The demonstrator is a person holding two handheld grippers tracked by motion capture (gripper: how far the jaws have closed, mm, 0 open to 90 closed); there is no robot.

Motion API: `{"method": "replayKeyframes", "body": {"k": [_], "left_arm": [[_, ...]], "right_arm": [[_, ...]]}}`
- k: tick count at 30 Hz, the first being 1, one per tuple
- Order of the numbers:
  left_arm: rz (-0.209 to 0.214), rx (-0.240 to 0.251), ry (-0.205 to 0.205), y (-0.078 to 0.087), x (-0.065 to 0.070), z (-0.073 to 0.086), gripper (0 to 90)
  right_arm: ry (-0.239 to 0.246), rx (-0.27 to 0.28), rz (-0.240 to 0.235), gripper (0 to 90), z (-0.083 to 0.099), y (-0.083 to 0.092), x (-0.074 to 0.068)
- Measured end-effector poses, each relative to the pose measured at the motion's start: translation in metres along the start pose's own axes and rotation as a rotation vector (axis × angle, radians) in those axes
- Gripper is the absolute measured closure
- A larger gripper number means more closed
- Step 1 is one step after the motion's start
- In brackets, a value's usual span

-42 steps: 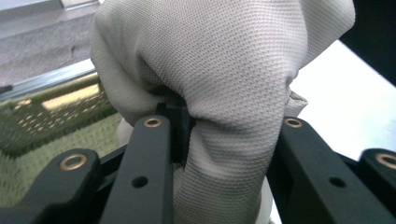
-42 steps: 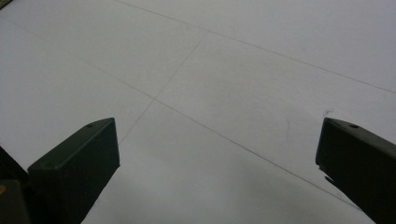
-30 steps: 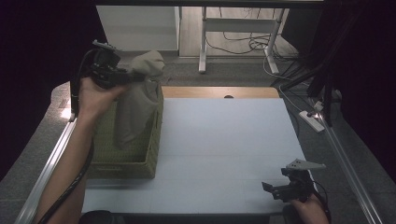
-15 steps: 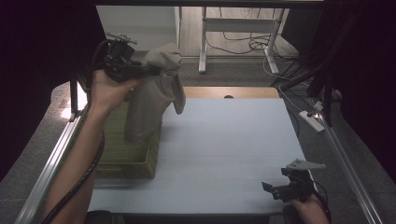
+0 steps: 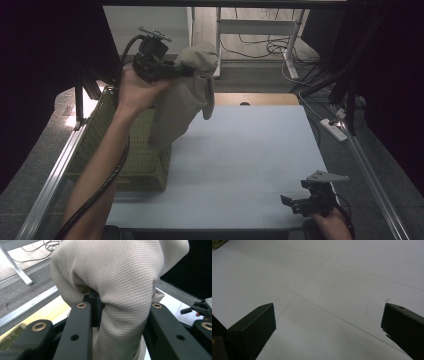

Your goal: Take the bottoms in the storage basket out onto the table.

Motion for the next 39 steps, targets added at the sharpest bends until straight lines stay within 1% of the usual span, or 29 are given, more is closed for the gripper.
{"method": "replayKeyframes", "body": {"k": [4,13,16,23,30,34,39], "left_arm": [[0.015,-0.014,-0.021,-0.01,0.011,-0.003,69.4],[0.052,-0.028,-0.05,-0.027,0.031,-0.008,69.5],[0.056,-0.038,-0.062,-0.032,0.037,-0.01,69.4],[0.078,-0.044,-0.071,-0.046,0.045,-0.009,69.4],[0.106,-0.059,-0.081,-0.066,0.055,-0.006,69.4],[0.12,-0.076,-0.096,-0.076,0.063,-0.005,69.3],[0.126,-0.079,-0.104,-0.084,0.066,-0.003,69.3]], "right_arm": [[-0.001,0.002,0.0,0.1,0.0,0.0,0.0],[-0.002,0.004,0.0,0.1,0.0,0.0,0.0],[-0.002,0.004,-0.001,0.1,0.0,0.001,0.0],[-0.008,0.008,-0.003,0.0,0.0,0.001,0.0],[-0.009,0.012,-0.002,0.1,0.0,0.001,0.001],[-0.011,0.017,-0.004,0.0,0.0,0.001,0.001],[-0.013,0.018,-0.005,0.1,0.0,0.001,0.001]]}}
Point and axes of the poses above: each handheld gripper's, and its own axes: y roughly backward along the jaws, z roughly out of its underside, x roughly to its right, the point moved 7 cm from there along -y, roughly forward along the jaws, and after that the axes turned 14 degrees about y, right-handed, at the moved point
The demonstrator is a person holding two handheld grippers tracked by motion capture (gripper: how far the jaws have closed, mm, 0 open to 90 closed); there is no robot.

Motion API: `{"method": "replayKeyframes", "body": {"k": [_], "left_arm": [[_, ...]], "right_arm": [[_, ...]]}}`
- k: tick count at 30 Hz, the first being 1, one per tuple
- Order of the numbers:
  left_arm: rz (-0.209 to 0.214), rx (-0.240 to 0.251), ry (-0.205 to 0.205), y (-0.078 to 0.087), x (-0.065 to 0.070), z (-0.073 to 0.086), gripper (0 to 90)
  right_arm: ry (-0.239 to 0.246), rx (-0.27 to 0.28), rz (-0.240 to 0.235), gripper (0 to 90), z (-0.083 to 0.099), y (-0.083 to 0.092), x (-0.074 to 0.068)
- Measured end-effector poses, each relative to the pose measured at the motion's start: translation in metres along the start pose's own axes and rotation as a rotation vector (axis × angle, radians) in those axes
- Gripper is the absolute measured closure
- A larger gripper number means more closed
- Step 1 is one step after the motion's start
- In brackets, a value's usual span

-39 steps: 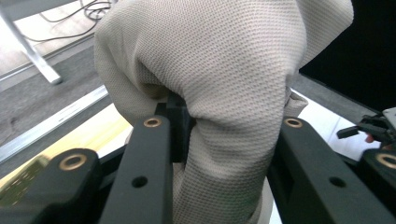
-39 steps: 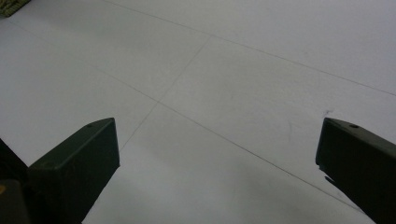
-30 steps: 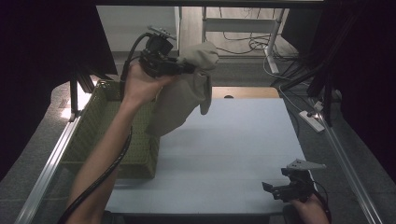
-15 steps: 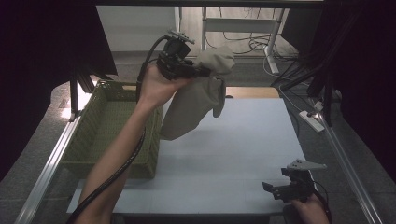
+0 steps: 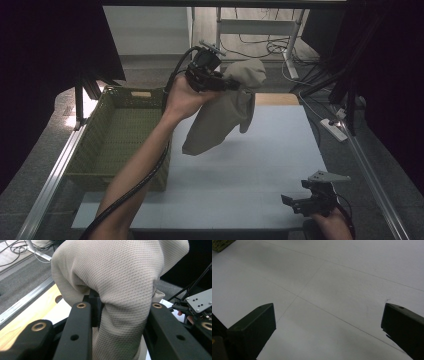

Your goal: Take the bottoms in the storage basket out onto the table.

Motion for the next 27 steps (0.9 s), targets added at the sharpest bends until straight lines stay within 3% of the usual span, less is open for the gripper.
{"method": "replayKeyframes", "body": {"k": [12,27], "left_arm": [[-0.027,-0.04,0.018,-0.033,-0.013,0.028,68.9],[-0.022,-0.042,0.101,-0.062,-0.038,0.064,68.3]], "right_arm": [[-0.005,0.003,-0.001,0.0,0.0,0.0,0.001],[-0.003,0.002,-0.001,0.0,0.0,0.001,0.0]]}}
Point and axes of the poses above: each handheld gripper's, and its own axes: y roughly backward along the jaws, z roughly out of its underside, x roughly to its right, the point moved 7 cm from there along -y, roughly forward along the jaws, and after that the axes turned 14 degrees about y, right-handed, at the moved point
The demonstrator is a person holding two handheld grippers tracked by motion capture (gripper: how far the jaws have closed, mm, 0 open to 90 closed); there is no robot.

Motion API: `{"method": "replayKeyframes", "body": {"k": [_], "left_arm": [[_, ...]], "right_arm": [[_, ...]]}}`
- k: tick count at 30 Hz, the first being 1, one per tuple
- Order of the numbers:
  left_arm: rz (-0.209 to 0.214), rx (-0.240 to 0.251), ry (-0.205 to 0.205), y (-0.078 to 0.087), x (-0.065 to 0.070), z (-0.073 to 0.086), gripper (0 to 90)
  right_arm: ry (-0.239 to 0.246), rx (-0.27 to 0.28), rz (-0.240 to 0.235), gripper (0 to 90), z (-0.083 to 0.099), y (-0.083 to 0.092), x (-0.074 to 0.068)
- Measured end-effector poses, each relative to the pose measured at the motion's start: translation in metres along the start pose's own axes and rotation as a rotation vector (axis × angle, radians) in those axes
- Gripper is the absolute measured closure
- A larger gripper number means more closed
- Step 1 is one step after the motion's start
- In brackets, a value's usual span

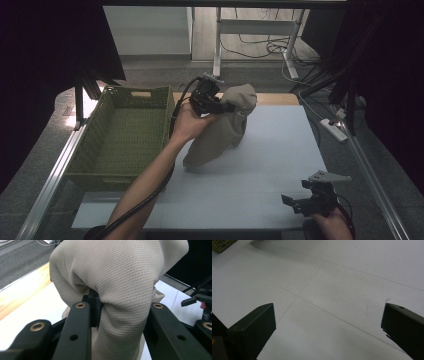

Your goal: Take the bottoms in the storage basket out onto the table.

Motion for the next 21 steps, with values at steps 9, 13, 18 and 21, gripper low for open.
{"method": "replayKeyframes", "body": {"k": [9,13,18,21], "left_arm": [[0.002,-0.011,0.028,-0.014,-0.008,0.016,68.0],[0.006,-0.026,0.041,-0.02,-0.009,0.023,68.0],[0.003,-0.047,0.05,-0.029,-0.012,0.032,67.9],[-0.004,-0.051,0.045,-0.035,-0.013,0.037,67.8]], "right_arm": [[0.002,-0.005,-0.006,0.1,0.0,-0.001,0.0],[0.004,-0.005,-0.009,0.1,0.0,-0.001,0.0],[0.005,-0.002,-0.009,0.0,-0.001,-0.002,0.0],[0.004,-0.007,-0.012,0.0,-0.001,-0.002,0.0]]}}
Point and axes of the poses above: each handheld gripper's, and its own axes: y roughly backward along the jaws, z roughly out of its underside, x roughly to its right, the point moved 7 cm from there along -y, roughly forward along the jaws, and after that the axes turned 14 degrees about y, right-handed, at the moved point
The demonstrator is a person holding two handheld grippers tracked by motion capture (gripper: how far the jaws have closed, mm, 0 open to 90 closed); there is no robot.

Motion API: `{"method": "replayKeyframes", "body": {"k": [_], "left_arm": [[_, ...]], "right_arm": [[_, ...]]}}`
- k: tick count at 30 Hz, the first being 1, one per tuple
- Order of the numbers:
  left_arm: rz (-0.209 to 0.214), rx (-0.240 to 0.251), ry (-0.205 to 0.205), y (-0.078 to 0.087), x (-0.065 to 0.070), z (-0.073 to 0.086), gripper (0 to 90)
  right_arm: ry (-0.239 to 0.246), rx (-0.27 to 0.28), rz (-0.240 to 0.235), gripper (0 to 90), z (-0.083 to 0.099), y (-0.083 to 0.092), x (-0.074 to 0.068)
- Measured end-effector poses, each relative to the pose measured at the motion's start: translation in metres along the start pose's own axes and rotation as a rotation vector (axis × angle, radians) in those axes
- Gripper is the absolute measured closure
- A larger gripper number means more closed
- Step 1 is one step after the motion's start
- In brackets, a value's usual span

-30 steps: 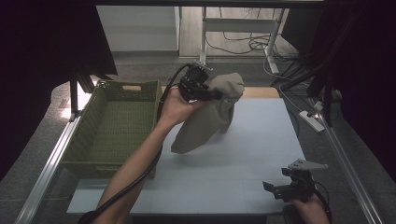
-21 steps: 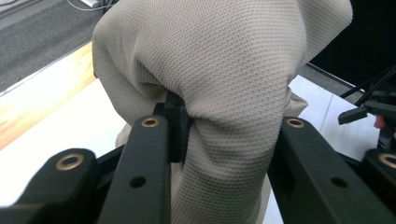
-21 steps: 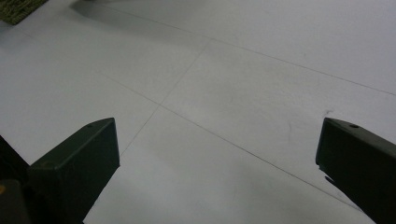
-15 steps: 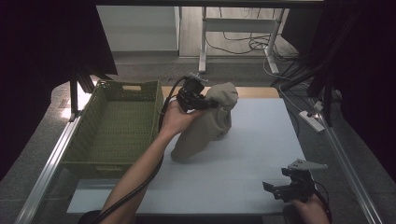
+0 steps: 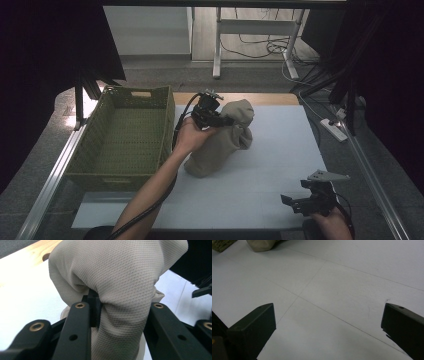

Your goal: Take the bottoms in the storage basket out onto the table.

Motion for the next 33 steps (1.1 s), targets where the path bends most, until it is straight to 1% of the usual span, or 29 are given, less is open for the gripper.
{"method": "replayKeyframes", "body": {"k": [2,5,9,10,14,17,24,33], "left_arm": [[-0.005,-0.002,-0.001,-0.003,0.0,0.003,67.8],[0.001,-0.004,0.002,-0.006,-0.001,0.007,67.9],[0.022,-0.009,0.037,-0.011,-0.004,0.013,68.2],[0.023,-0.016,0.038,-0.013,-0.005,0.015,68.3],[0.018,-0.034,0.037,-0.02,-0.009,0.022,68.7],[0.001,-0.042,0.024,-0.026,-0.011,0.028,68.9],[-0.024,-0.073,0.011,-0.041,-0.016,0.042,69.3],[-0.016,-0.094,0.026,-0.057,-0.022,0.058,69.3]], "right_arm": [[0.005,0.0,0.0,0.1,0.0,-0.001,0.0],[0.009,-0.005,-0.003,0.1,-0.001,-0.002,-0.001],[0.007,-0.003,-0.005,0.1,0.0,-0.001,0.0],[0.006,-0.002,-0.006,0.1,0.0,-0.001,0.0],[0.008,-0.005,-0.009,0.1,-0.001,-0.002,0.0],[0.005,-0.002,-0.009,0.1,-0.001,-0.002,0.0],[0.006,-0.007,-0.009,0.1,0.0,-0.002,0.0],[0.006,-0.008,-0.01,0.1,0.0,-0.002,0.0]]}}
Point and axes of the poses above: each handheld gripper's, and its own axes: y roughly backward along the jaws, z roughly out of its underside, x roughly to its right, the point moved 7 cm from there along -y, roughly forward along the jaws, and after that the axes turned 14 degrees about y, right-handed, at the moved point
